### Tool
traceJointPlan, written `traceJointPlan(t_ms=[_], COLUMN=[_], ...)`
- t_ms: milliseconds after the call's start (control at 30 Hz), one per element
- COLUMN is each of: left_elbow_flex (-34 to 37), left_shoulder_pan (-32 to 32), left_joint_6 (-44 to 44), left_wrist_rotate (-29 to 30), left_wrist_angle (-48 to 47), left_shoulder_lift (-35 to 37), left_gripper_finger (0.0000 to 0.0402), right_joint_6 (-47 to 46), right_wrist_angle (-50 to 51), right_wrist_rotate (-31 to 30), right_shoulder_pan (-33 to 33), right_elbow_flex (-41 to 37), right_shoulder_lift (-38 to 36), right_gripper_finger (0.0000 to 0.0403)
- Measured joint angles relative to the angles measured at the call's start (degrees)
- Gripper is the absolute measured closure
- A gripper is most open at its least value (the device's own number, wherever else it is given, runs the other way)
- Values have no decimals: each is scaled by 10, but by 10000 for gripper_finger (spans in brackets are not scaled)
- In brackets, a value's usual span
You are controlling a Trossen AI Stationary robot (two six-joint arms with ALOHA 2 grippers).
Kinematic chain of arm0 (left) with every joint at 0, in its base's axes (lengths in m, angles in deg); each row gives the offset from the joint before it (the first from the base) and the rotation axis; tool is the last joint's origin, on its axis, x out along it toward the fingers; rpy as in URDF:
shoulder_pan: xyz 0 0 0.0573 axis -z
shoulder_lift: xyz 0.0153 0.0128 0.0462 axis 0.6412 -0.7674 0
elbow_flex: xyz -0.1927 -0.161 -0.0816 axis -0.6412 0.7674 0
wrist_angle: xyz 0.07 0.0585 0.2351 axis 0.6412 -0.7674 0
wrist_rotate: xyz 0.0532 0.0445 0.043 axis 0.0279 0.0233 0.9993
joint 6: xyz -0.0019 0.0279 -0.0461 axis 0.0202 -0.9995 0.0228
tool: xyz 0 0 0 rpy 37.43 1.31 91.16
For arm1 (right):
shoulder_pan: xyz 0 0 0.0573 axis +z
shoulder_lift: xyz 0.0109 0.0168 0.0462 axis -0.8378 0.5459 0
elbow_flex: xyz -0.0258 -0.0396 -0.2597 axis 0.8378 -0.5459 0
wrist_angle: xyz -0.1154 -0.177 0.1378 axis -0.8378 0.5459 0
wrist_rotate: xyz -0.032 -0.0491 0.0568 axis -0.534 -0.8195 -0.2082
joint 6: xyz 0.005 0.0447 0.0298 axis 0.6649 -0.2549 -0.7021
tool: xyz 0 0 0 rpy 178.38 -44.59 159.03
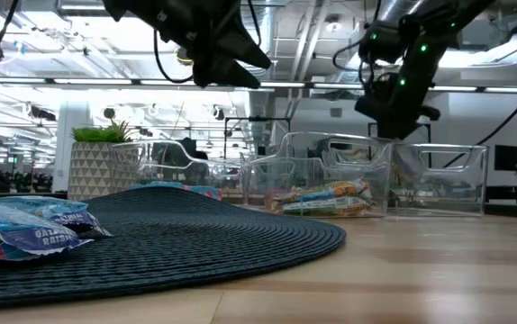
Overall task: Pick and place Granola Bars by type
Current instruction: Put the blue granola bar into the right transparent bin
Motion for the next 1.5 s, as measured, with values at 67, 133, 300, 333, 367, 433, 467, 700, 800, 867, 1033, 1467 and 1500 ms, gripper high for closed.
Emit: traceJointPlan(t_ms=[67,133,300,333,367,433,467,700,800,867,1033,1467,1500], left_elbow_flex=[0,0,0,0,0,0,0,0,0,0,0,0,0], left_shoulder_pan=[0,0,0,0,1,2,2,4,4,6,12,34,37], left_joint_6=[0,0,1,2,2,1,2,1,3,3,3,3,-1], left_wrist_rotate=[0,0,-14,-14,-15,-15,-15,-15,-14,-14,-14,-14,-13], left_wrist_angle=[-7,-10,-19,-20,-19,-19,-20,-30,-36,-36,-36,-35,-35], left_shoulder_lift=[0,0,0,0,0,0,0,0,0,0,0,0,0], left_gripper_finger=[118,118,118,118,118,118,118,118,118,118,118,118,118], right_joint_6=[0,0,0,0,0,0,0,5,5,5,9,66,76], right_wrist_angle=[5,16,22,22,22,22,22,21,21,20,18,-66,-79], right_wrist_rotate=[9,9,9,9,9,9,9,8,7,6,6,-83,-82], right_shoulder_pan=[-4,-5,-5,-5,-6,-9,-9,-9,-9,-10,-8,90,106], right_elbow_flex=[0,0,0,0,0,0,0,0,0,0,0,0,0], right_shoulder_lift=[16,28,59,64,70,78,81,87,83,83,83,-62,-78], right_gripper_finger=[339,339,339,339,339,339,338,292,257,234,191,179,180])
